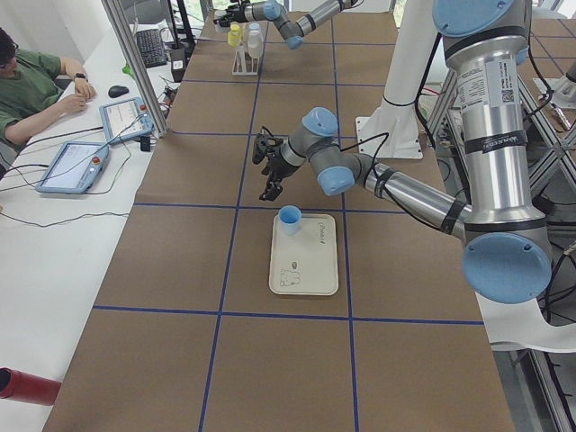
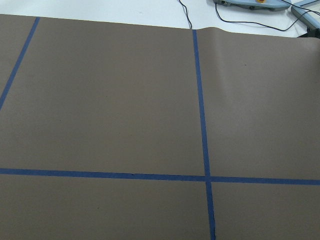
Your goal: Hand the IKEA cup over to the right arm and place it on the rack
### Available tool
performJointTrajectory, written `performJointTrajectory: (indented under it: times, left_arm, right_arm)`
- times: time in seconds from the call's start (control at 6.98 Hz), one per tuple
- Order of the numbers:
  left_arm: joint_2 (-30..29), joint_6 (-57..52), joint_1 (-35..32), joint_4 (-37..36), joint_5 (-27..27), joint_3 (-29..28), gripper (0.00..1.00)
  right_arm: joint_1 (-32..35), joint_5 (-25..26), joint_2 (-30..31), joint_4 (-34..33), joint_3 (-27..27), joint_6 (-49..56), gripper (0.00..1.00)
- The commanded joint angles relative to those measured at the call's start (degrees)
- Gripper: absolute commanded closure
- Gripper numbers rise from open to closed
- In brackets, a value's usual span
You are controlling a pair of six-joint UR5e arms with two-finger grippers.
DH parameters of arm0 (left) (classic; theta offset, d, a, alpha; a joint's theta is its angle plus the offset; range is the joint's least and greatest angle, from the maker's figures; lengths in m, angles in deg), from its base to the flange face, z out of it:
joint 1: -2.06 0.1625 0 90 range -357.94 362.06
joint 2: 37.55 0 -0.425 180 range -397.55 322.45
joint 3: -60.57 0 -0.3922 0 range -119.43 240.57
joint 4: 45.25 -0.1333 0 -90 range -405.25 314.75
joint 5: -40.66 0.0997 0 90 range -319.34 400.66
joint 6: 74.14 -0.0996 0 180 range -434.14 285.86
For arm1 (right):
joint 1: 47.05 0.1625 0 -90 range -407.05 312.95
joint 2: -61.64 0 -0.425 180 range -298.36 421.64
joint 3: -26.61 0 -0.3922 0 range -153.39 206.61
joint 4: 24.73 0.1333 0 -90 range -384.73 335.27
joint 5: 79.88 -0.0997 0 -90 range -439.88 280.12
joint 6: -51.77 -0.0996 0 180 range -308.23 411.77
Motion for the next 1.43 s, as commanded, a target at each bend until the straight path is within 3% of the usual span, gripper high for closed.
performJointTrajectory:
  times: [0.0,0.86,1.29]
  left_arm:
    - [-0.4,0.0,0.01,0.0,0.0,-0.3,0.0]
    - [-0.75,0.09,0.28,0.0,0.0,-0.74,0.0]
    - [-1.37,0.09,0.45,-0.09,0.0,-0.74,0.0]
  right_arm:
    - [-0.67,-0.17,1.83,0.36,0.24,-0.18,1.0]
    - [-3.58,-0.17,4.03,3.69,0.16,-0.45,1.0]
    - [-3.31,-3.07,4.12,4.4,0.42,-0.18,1.0]
